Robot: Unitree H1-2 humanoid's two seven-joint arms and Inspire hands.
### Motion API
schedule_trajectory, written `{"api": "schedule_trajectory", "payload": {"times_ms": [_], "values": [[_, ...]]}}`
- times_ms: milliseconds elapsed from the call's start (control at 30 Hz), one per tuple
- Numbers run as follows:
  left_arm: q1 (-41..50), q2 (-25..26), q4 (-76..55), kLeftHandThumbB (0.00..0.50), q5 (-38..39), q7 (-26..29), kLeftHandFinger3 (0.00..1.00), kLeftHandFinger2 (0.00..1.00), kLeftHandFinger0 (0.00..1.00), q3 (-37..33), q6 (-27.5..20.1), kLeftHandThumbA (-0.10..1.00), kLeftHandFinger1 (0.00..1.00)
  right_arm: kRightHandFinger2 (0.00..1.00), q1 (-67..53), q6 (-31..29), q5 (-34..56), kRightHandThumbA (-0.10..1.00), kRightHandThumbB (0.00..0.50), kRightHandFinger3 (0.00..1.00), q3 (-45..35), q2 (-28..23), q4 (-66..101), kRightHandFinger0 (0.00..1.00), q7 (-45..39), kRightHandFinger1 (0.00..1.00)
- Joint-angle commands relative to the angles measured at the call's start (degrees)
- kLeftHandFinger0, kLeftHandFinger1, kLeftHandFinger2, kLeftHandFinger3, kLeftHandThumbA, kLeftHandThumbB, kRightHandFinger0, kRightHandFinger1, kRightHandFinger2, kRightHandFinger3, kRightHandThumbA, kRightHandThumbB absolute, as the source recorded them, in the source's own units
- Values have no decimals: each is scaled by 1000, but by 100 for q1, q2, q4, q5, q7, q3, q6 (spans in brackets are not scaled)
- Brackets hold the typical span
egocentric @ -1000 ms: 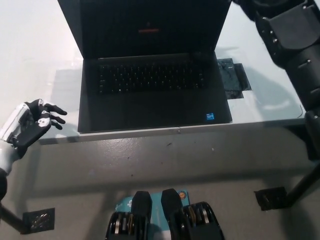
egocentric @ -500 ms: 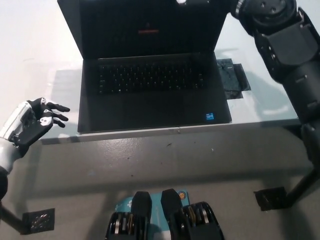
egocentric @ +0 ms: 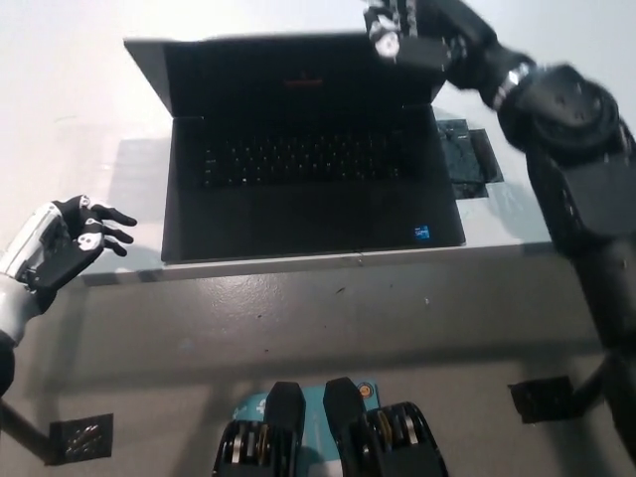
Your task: The robot uses its right hand to push down on the lid of a laptop kept in the middle of the desk to close it
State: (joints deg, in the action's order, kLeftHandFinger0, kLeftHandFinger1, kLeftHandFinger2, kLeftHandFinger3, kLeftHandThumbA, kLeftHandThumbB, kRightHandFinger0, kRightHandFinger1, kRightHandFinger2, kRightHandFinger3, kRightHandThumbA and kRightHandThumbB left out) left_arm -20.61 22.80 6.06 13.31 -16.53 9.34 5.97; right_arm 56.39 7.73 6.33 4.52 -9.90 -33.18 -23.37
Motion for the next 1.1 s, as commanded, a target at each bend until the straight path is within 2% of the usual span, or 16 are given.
{"api": "schedule_trajectory", "payload": {"times_ms": [0, 167, 200, 233, 267, 333, 367, 400, 500, 600, 700, 733, 800, 867, 967, 1067], "values": [[-230, 226, -99, 104, 98, -137, 508, 507, 462, 64, -170, -100, 464, 890, -839, 980, 343, 148, 224, 1000, -214, -37, 388, 1000, -66, 973], [-237, 204, -104, 92, 157, -165, 511, 503, 422, 95, -151, -100, 446, 890, -1344, 1078, 544, 235, 226, 1000, -332, 19, 858, 1000, 41, 995], [-255, 204, 8, 97, 164, -220, 511, 497, 415, 95, -332, -100, 437, 896, -1429, 1069, 563, 252, 225, 1000, -334, 20, 912, 1000, 33, 1000], [-249, 212, -29, 110, 91, -158, 511, 497, 413, 80, -240, -100, 438, 914, -1514, 1091, 636, 251, 229, 1000, -368, 35, 944, 1000, 24, 1000], [-241, 233, -66, 119, -29, -98, 520, 501, 433, 51, -213, -94, 450, 918, -1647, 1012, 808, 217, 194, 1000, -481, 87, 908, 1000, -23, 1000], [-245, 241, -46, 112, -50, -104, 528, 511, 453, 43, -249, -100, 461, 939, -1786, 1063, 944, 211, 191, 1000, -578, 136, 992, 1000, -23, 1000], [-249, 243, -23, 110, -55, -123, 527, 510, 454, 40, -317, -100, 459, 944, -1833, 1063, 975, 214, 191, 1000, -596, 145, 1017, 1000, -29, 1000], [-247, 259, -41, 108, -85, -110, 536, 521, 456, 28, -269, -100, 467, 955, -1997, 989, 922, 267, 205, 1000, -577, 150, 1121, 1000, 3, 1000], [-276, 267, -61, 106, -29, -108, 532, 495, 444, 62, -191, -100, 446, 912, -2162, 1071, 1018, 244, 220, 1000, -663, 245, 1268, 1000, 75, 956], [-314, 286, -80, 105, -7, -97, 526, 482, 436, 92, -158, -100, 432, 894, -2333, 1120, 958, 248, 248, 1000, -657, 301, 1394, 1000, 121, 959], [-308, 292, -70, 92, 35, -126, 523, 479, 448, 100, -154, -100, 436, 922, -2432, 1123, 911, 246, 203, 1000, -615, 293, 1441, 1000, 117, 1000], [-306, 287, -65, 97, 31, -114, 526, 484, 459, 103, -141, -100, 445, 956, -2464, 1177, 941, 238, 213, 1000, -641, 316, 1439, 1000, 148, 1000], [-296, 287, -92, 102, 10, -90, 540, 497, 465, 102, -106, -100, 456, 972, -2544, 1130, 923, 238, 196, 1000, -621, 326, 1455, 1000, 147, 1000], [-283, 267, -58, 96, 7, -96, 538, 500, 462, 104, -180, -100, 455, 963, -2592, 1086, 953, 239, 191, 1000, -616, 316, 1382, 1000, 84, 1000], [-291, 269, -33, 97, -22, -97, 523, 498, 455, 93, -224, -100, 447, 950, -2562, 1012, 922, 253, 225, 1000, -592, 306, 1199, 1000, 73, 1000], [-290, 251, 26, 111, -2, -100, 511, 504, 459, 101, -246, -100, 455, 954, -2526, 1018, 924, 239, 212, 1000, -577, 293, 1177, 1000, 60, 1000]]}}
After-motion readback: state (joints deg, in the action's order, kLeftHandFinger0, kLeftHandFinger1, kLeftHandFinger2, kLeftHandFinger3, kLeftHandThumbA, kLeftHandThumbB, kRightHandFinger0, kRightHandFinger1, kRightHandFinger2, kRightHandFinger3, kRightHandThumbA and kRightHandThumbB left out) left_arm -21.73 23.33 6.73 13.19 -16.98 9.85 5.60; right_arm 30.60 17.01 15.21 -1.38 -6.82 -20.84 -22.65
